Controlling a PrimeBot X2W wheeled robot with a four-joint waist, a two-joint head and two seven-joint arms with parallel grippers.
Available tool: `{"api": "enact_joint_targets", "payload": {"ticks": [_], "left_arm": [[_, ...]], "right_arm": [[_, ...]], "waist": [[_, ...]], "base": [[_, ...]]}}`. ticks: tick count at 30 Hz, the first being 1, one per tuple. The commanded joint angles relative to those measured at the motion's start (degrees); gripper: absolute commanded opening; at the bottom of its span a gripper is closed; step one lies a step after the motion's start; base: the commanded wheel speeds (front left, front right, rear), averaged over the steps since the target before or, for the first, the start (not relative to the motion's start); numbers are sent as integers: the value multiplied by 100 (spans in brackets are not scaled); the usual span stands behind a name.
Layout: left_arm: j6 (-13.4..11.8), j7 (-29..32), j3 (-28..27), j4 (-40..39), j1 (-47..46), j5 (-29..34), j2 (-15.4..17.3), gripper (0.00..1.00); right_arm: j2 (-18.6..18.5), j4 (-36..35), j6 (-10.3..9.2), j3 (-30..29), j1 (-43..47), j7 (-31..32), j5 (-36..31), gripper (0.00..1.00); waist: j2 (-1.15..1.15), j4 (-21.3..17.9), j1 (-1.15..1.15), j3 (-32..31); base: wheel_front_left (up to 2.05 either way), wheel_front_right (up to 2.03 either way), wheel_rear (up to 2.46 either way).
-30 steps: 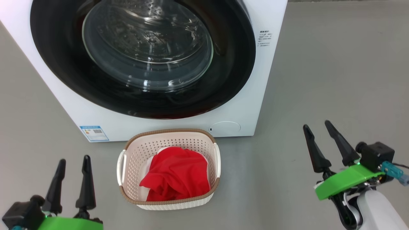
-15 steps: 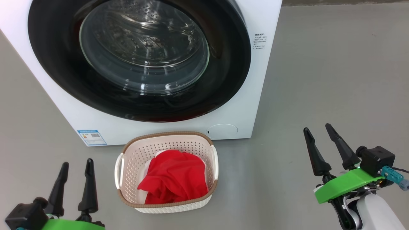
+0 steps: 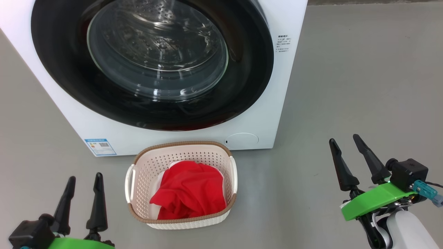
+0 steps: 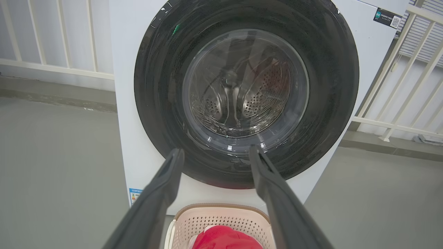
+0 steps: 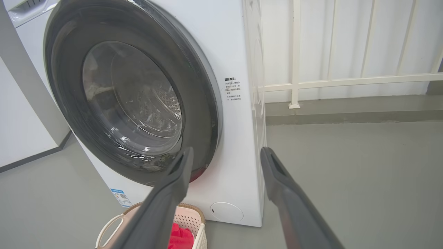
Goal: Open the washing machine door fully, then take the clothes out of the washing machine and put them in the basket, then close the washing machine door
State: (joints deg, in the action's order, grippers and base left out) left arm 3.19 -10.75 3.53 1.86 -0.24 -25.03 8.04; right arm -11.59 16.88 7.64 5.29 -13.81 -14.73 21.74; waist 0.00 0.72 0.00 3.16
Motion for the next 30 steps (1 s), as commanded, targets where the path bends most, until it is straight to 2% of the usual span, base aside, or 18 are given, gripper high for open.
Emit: {"api": "enact_joint_targets", "payload": {"ticks": [1, 5, 6, 10, 18, 21, 30], "left_arm": [[-52, -63, -191, -138, -125, 22, 125, 100], [-40, -81, -188, -117, -134, -19, 127, 100], [0, -29, 2, 8, 0, -6, 1, 0], [2, -15, 57, 278, 71, -8, -157, 0], [26, 82, -1, 324, 42, -385, -177, 0], [40, 136, -34, 359, 19, -600, -188, 0], [67, 248, -102, 425, -30, -1029, -210, 0]], "right_arm": [[-18, -160, -15, 114, -13, -27, -25, 100], [-9, -158, -15, 104, -17, -27, -30, 100], [8, 0, 0, -8, 0, 0, 0, 0], [117, 274, 0, 6, 167, 3, 3, 0], [159, 232, -1, -61, 211, 123, 398, 0], [183, 219, -1, -98, 228, 190, 624, 0], [231, 188, -2, -174, 259, 325, 1074, 0]], "waist": [[0, 3, 0, 8], [0, 2, 0, 13], [0, 3, 0, 12], [0, 3, 0, 13], [0, -1, 13, -18], [0, -4, 1, -18], [0, -9, 0, -35]], "base": [[0, 0, 0], [0, 0, 0], [0, 0, 0], [0, 0, 0], [0, 0, 0], [0, 0, 0], [0, 0, 0]]}}
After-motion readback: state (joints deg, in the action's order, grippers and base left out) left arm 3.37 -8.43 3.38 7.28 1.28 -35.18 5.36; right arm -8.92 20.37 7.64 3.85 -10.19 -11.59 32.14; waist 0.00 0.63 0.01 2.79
